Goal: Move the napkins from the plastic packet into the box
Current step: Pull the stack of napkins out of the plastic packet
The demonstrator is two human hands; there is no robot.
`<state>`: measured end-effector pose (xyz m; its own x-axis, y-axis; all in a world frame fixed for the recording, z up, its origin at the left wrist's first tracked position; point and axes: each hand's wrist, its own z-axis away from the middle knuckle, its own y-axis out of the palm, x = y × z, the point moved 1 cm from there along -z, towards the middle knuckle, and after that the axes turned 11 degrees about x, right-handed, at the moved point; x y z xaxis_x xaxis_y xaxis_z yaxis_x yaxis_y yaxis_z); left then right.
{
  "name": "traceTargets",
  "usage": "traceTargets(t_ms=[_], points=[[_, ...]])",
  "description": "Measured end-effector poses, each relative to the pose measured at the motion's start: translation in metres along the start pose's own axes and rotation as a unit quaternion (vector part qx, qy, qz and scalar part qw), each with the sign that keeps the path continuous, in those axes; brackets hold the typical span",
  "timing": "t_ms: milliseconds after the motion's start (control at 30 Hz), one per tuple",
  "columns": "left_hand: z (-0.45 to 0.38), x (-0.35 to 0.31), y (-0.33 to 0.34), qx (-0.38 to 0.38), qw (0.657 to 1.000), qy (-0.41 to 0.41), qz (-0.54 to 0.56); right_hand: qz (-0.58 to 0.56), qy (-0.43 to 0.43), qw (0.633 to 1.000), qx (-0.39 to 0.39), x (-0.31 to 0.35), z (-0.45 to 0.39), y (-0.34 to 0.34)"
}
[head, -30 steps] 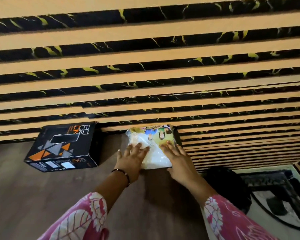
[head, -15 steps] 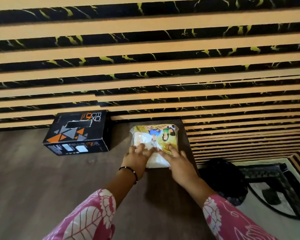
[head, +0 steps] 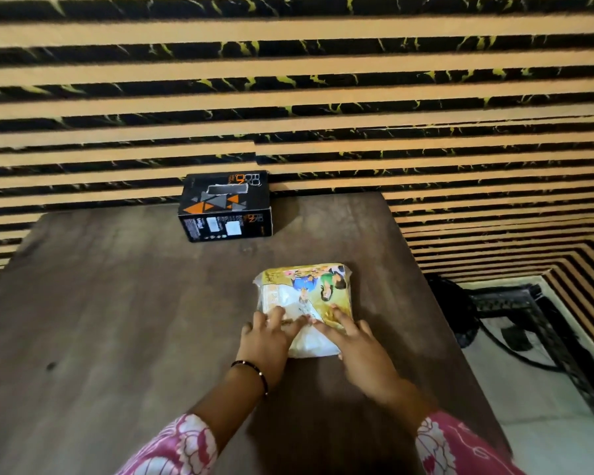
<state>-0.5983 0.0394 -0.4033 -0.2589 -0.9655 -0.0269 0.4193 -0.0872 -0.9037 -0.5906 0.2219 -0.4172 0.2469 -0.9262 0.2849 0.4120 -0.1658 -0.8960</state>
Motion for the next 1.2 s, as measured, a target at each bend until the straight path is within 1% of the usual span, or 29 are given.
traceTargets(t_ms=[67,267,367,400,467,533,600,633,667,733,800,867,967,1000,1100,1133,1200], points=[[0.028,0.012,0.014,0.000,1.000,0.002,0.006,0.002,-0.008,1.000,0.001,0.020,0.015,0.014],[0.099,0.030,0.044,-0.003,1.000,0.000,0.020,-0.046,-0.037,0.998,0.031,0.063,0.056,0.043],[0.117,0.031,0.051,0.000,1.000,-0.002,0.010,-0.010,-0.029,0.999,0.039,0.072,0.065,0.042],[0.119,0.030,0.050,-0.003,1.000,-0.007,0.010,0.015,-0.022,0.999,0.028,0.074,0.066,0.039],[0.118,0.029,0.047,-0.039,0.999,0.004,0.004,0.071,-0.025,0.997,-0.018,0.082,0.069,0.032],[0.115,0.027,0.040,-0.071,0.996,0.047,-0.028,0.091,-0.042,0.992,-0.081,0.095,0.075,0.029],[0.104,0.033,0.038,-0.057,0.994,0.074,-0.054,0.067,-0.067,0.984,-0.153,0.106,0.081,0.034],[0.098,0.036,0.037,-0.028,0.996,0.070,-0.046,0.044,-0.078,0.981,-0.171,0.109,0.082,0.037],[0.095,0.039,0.037,-0.008,0.998,0.058,-0.025,0.020,-0.082,0.983,-0.164,0.111,0.084,0.041],[0.090,0.041,0.039,0.004,0.999,0.034,-0.001,0.016,-0.077,0.988,-0.131,0.110,0.084,0.049],[0.090,0.038,0.043,0.009,0.999,0.010,0.034,0.038,-0.066,0.992,-0.103,0.104,0.080,0.052],[0.092,0.030,0.043,0.006,0.998,-0.027,0.060,0.062,-0.064,0.992,-0.093,0.092,0.070,0.050],[0.097,0.009,0.038,-0.002,0.990,-0.094,0.105,0.139,-0.063,0.985,-0.082,0.078,0.048,0.023],[0.096,0.003,0.035,-0.011,0.988,-0.110,0.112,0.154,-0.063,0.985,-0.054,0.075,0.040,0.008],[0.088,-0.011,0.027,-0.044,0.981,-0.133,0.133,0.128,-0.067,0.989,0.043,0.064,0.012,-0.024],[0.083,-0.011,0.024,-0.051,0.979,-0.140,0.136,0.125,-0.084,0.988,0.045,0.063,0.004,-0.032],[0.074,-0.006,0.023,-0.046,0.980,-0.141,0.132,0.105,-0.129,0.986,0.006,0.064,0.001,-0.037]])
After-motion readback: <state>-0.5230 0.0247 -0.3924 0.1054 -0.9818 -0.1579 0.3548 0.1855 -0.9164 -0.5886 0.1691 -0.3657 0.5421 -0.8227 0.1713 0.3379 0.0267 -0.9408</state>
